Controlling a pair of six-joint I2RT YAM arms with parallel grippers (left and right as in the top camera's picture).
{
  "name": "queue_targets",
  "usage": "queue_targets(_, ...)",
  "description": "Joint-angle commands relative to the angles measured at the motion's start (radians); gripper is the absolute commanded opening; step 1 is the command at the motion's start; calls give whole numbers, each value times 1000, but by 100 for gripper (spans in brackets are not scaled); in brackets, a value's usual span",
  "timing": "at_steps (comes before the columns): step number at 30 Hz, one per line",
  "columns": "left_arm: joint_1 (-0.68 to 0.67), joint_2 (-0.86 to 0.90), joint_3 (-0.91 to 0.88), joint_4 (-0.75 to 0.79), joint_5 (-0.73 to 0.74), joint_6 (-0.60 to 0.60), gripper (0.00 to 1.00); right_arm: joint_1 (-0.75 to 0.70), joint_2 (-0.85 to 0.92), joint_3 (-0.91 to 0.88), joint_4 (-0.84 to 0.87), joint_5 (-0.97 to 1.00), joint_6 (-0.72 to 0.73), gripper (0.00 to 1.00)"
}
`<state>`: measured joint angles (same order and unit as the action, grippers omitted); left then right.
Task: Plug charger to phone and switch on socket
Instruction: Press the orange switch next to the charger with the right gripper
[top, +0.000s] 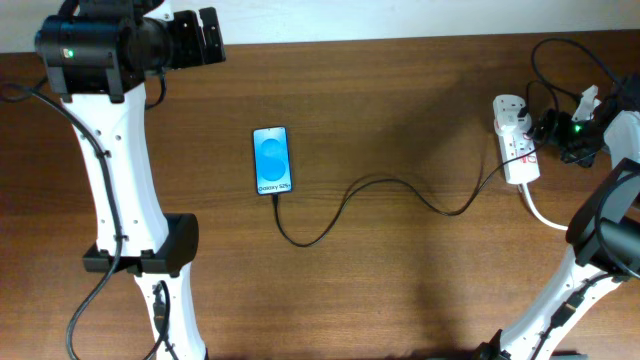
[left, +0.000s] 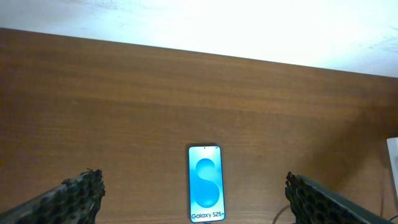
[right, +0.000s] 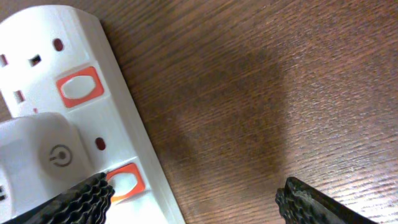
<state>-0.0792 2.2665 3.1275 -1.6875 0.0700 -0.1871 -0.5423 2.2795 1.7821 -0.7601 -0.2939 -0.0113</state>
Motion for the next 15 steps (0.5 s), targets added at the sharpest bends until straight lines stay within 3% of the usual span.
queue_targets(1,6,-11,8,0,-7,1,99,20,20,-4,10,-7,-11,90)
queue_targets(15,5,-11,8,0,-7,1,99,67,46,-6,-46,4,-8,89)
